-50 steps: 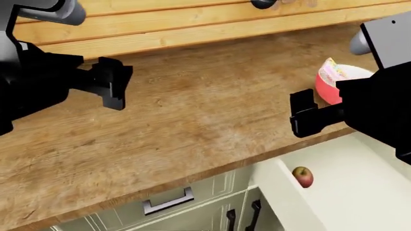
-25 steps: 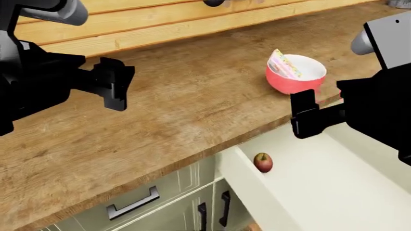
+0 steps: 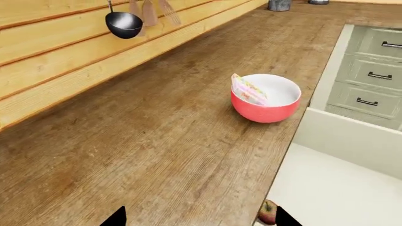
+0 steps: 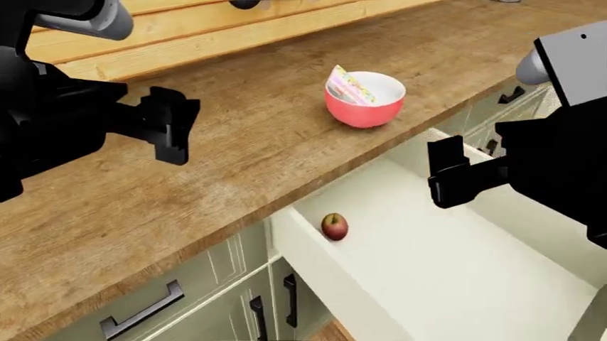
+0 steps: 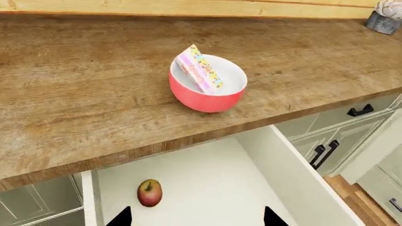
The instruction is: Place the bar in the bowl and close the drawer.
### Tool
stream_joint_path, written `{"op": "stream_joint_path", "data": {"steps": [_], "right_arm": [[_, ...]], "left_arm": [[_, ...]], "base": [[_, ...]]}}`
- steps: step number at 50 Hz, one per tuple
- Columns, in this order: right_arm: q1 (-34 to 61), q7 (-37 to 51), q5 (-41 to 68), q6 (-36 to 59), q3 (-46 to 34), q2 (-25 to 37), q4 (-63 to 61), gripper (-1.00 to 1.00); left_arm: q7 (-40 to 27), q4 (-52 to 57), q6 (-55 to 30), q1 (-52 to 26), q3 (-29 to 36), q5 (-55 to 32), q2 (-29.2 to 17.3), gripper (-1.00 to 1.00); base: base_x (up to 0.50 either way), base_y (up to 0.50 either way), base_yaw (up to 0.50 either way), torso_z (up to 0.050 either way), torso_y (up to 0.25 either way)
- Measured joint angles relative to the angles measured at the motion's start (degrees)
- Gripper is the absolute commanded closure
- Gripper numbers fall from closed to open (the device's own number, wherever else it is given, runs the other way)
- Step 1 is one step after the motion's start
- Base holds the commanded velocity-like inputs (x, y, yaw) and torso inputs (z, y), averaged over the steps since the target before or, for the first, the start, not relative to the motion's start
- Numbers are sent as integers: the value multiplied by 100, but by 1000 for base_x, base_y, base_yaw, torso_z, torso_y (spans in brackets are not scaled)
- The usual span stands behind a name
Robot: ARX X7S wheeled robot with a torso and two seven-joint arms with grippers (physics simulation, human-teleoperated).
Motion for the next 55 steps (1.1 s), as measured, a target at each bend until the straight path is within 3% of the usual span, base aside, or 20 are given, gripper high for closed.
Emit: {"op": "stream_joint_path", "data": {"steps": [55], "right_arm": [[-38,-13,205,-230,-87,67,-13,-100]], "left_arm": [[122,69,129,-24,148,37,-115,-100]], "base": [[-83,96,-500,0,0]]}}
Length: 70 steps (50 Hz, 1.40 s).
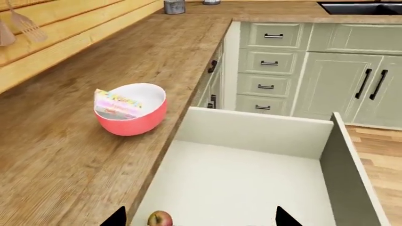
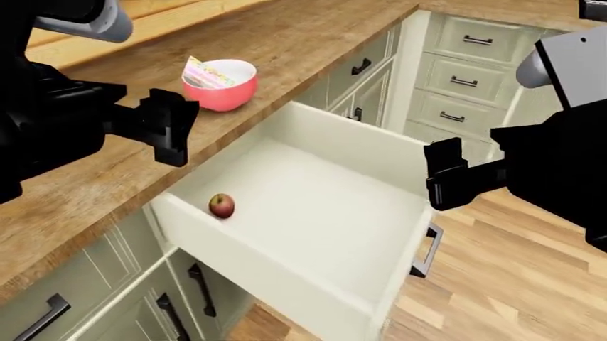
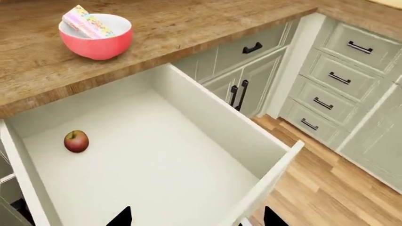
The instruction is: Place the bar in the bowl and close the drawer.
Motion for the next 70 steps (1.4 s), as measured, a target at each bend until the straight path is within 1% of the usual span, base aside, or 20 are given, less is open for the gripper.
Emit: {"op": "stream_joint_path", "data": {"steps": [12,21,48,56,70], "right_arm": [[13,4,69,-37,-12,22,-22,-100],[-26,-24,115,-101,-20,25,4,-100],[-24,98,183,-230,-77,75,42,-100],[-39,117,208,-279,-90,82,55,-100],[-50,140,303,-352,-120,102,125,-100]], "left_arm": [[-27,34,29,-42,46,-65,-31,-100],[-30,26,27,-75,105,-84,-37,-100],[-43,56,63,-144,222,-131,-79,-100],[-22,56,74,-142,245,-103,-89,-100],[24,70,100,-139,276,-66,-101,-100]], "base": [[-66,113,-498,0,0],[0,0,-16,0,0],[439,194,0,0,0],[12,-5,0,0,0],[233,-440,0,0,0]]}}
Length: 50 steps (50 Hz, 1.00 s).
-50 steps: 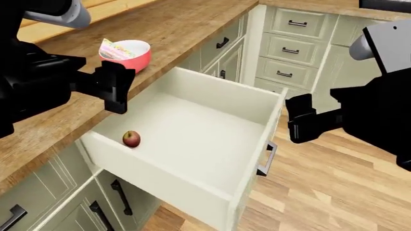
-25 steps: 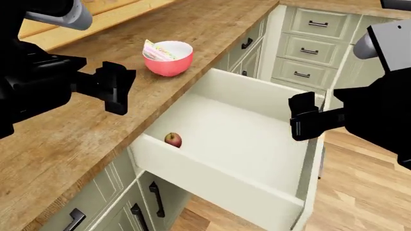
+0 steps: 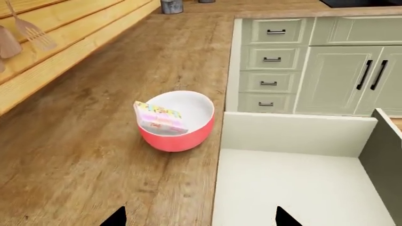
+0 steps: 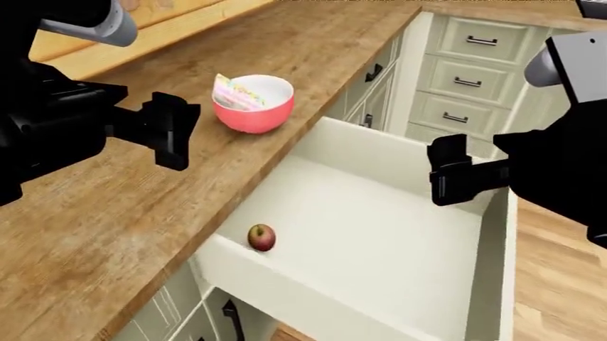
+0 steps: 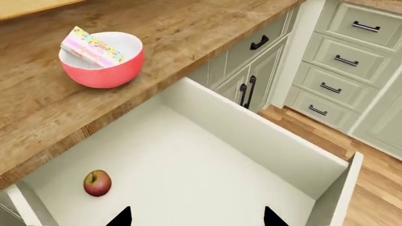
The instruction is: Place the bar in the bowl and close the drawer.
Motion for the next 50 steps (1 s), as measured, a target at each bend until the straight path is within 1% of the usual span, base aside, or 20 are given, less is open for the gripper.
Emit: {"op": "stream_joint_path", "data": {"steps": [8,18,50], "right_arm": [[16,11,8,-22,3,23,-5,-100],[3,54,-44,-62,-18,34,-3,-100],[-50,-55,-223,-79,16,116,-207,-100]], "left_arm": [[-10,10,13,-30,31,-16,-4,-100],[-3,16,19,-53,67,-5,-6,-100],[44,45,61,-100,153,-27,-44,-100]], "base": [[234,-442,0,0,0],[9,-18,-17,0,1],[-10,23,-500,0,0]]}}
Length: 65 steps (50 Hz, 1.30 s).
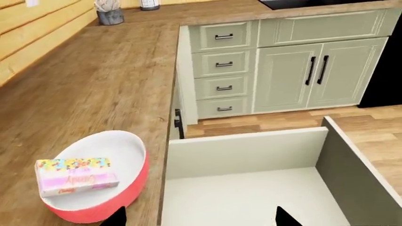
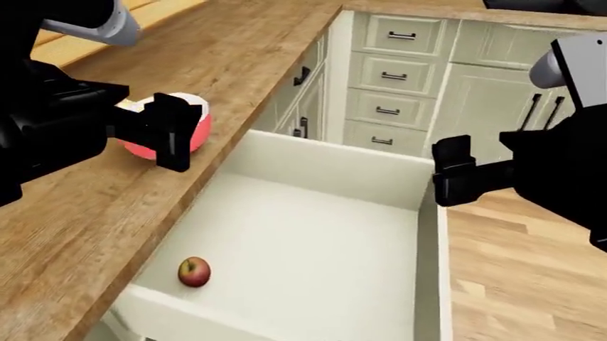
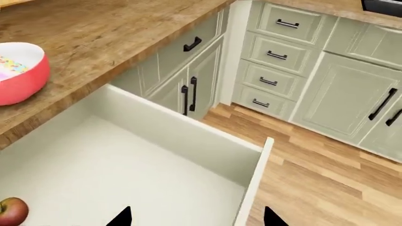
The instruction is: Place the bar in the bowl and close the drawer.
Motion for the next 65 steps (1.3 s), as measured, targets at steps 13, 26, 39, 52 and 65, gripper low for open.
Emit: {"op": "stream_joint_path", "data": {"steps": [13,26,39,52,65], "right_arm": [[-7,-31,-23,-6,-11,0,-13,-100],[-15,-36,-8,-24,-29,0,-30,-100],[0,-36,31,-50,-36,5,-34,-100],[12,-40,29,-65,-48,3,-17,-100],[23,30,79,-120,-65,34,11,-100]], "left_arm": [[38,9,9,-9,33,16,-15,-100],[51,30,29,-21,61,8,-42,-100],[39,50,50,-61,98,-30,-64,-100],[70,46,66,-71,130,-1,-71,-100],[71,44,87,-102,164,-1,-90,-100]], "base": [[-4,17,-500,0,0],[-13,83,-500,0,0],[0,59,-231,0,0],[500,-122,0,0,0],[15,-114,0,0,0]]}}
